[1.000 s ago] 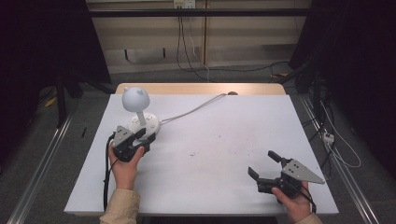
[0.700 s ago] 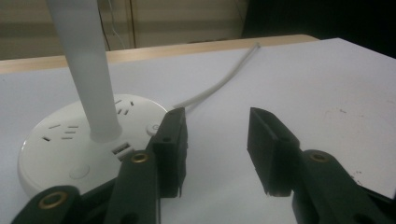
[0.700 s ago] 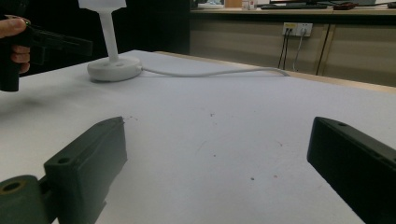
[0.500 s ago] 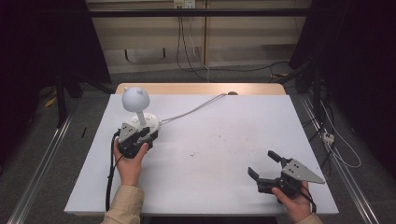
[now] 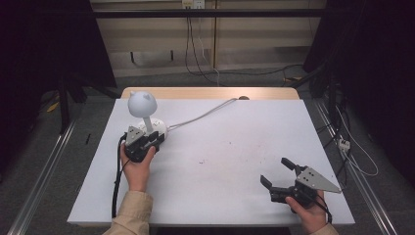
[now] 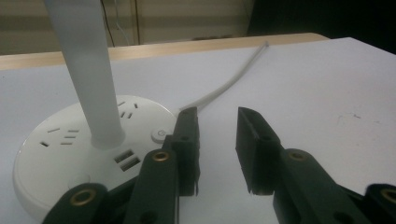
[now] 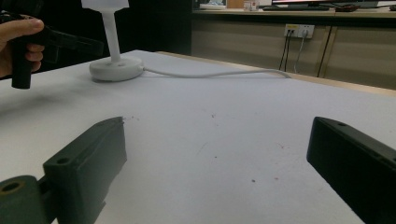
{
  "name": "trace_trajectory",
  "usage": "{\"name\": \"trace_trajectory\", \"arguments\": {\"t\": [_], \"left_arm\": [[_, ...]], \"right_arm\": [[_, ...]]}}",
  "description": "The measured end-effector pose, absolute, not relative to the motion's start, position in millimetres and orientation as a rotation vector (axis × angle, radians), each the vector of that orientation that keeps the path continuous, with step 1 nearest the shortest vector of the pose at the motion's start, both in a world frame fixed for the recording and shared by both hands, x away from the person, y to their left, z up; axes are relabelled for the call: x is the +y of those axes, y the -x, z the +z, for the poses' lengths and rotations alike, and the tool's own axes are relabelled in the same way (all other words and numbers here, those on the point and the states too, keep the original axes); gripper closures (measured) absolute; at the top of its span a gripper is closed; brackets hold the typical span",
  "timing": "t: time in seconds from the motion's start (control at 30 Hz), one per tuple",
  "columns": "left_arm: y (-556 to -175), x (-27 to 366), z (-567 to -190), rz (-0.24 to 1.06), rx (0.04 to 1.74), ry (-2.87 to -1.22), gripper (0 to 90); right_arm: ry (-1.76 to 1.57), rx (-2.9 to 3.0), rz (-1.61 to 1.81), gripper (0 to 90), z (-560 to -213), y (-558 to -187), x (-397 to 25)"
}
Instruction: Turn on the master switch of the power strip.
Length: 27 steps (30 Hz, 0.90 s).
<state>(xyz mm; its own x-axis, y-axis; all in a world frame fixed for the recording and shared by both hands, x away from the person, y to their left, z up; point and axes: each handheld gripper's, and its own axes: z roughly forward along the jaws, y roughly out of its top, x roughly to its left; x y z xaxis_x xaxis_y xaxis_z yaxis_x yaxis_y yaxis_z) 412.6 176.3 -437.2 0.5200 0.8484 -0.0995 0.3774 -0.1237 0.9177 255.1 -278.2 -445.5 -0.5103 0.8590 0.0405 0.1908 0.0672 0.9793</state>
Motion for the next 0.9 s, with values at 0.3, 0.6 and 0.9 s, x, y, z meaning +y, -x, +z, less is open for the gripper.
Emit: {"name": "trace_trajectory", "arguments": {"t": [0.3, 0.6, 0.9], "left_arm": [[-419, 175, -440, 0.578, 1.067, -1.722, 78.9], [-426, 179, -444, 0.579, 1.097, -1.72, 83.6], [-432, 179, -445, 0.59, 1.111, -1.735, 84.9]], "right_arm": [[-1.047, 1.765, 1.482, 4.2, -445, -256, -280], [-1.038, 1.768, 1.477, 4.2, -444, -255, -280], [-1.04, 1.765, 1.48, 4.5, -443, -256, -282]]}}
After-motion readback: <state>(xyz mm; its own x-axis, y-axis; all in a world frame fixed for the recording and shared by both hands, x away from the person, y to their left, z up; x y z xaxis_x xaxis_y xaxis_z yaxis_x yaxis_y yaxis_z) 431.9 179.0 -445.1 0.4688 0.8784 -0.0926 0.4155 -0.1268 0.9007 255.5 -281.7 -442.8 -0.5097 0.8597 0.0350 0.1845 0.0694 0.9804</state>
